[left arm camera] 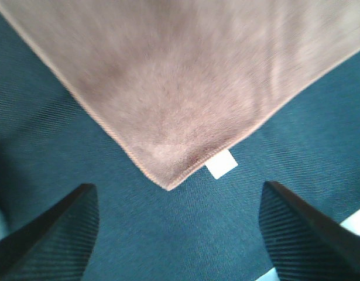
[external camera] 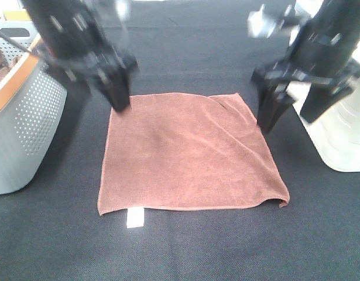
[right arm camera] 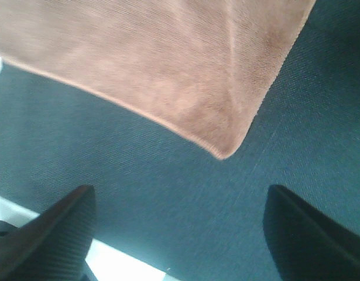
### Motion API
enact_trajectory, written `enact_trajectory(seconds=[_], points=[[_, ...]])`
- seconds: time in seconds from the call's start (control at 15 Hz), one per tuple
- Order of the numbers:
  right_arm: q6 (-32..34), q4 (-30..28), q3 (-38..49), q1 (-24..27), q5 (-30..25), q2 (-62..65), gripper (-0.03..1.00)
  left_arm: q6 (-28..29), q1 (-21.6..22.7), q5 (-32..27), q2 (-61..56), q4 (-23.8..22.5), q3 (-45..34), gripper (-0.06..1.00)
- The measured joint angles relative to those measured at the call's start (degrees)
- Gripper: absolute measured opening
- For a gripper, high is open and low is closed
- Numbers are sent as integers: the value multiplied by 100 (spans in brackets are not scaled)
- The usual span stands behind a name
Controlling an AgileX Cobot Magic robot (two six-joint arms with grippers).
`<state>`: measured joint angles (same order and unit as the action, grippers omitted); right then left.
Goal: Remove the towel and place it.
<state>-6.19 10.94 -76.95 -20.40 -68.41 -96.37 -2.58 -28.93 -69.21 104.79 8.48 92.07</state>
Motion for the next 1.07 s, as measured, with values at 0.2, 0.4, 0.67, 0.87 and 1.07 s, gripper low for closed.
enact_trajectory(seconds=[0.2,0.4,0.67,0.87,1.07], points=[[0,11,0,0,-103,888,75,183,0,-17,-1220,-470,0,73],[0,11,34,0,-97,1341,75,344,0,-23,-1811,-791,-23,73],[0,11,1203,0,-109,2785,75,544,0,-17,-3008,-980,-1667,73],[0,0,2555,0,-126,4016,75,733,0,-23,-4045,-1014,-3478,73],[0,-74,3529,0,-23,4950,75,733,0,92,-4847,-1026,-4647,73]])
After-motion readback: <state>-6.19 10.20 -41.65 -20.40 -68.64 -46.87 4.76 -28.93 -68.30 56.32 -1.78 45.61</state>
